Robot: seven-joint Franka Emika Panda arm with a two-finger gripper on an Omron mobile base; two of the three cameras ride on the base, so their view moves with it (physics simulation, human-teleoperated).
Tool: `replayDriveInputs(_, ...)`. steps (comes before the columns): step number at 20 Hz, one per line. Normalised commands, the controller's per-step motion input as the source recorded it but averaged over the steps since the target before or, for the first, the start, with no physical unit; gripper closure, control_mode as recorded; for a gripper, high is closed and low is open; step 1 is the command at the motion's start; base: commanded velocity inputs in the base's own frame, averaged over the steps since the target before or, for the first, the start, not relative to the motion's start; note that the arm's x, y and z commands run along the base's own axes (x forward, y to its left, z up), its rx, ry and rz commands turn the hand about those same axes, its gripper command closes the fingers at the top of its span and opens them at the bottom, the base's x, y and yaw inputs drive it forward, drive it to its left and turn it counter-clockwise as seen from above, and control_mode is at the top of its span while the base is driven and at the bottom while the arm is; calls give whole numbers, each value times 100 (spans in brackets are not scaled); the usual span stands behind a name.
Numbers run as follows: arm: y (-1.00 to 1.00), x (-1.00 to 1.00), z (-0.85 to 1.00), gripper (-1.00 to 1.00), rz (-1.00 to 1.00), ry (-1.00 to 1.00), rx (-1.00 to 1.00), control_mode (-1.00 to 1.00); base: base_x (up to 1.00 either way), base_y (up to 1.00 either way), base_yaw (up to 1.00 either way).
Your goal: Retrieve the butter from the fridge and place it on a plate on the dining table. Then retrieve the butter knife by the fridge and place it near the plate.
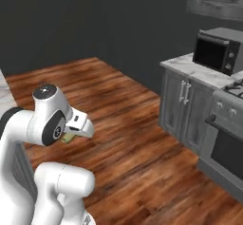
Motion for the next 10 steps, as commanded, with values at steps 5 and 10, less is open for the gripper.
replayDriveInputs(5,0,0,0,100,0,0,0,100,60,-52,73)
replayDriveInputs(10,0,0,0,100,0,0,0,100,50,-73,67)
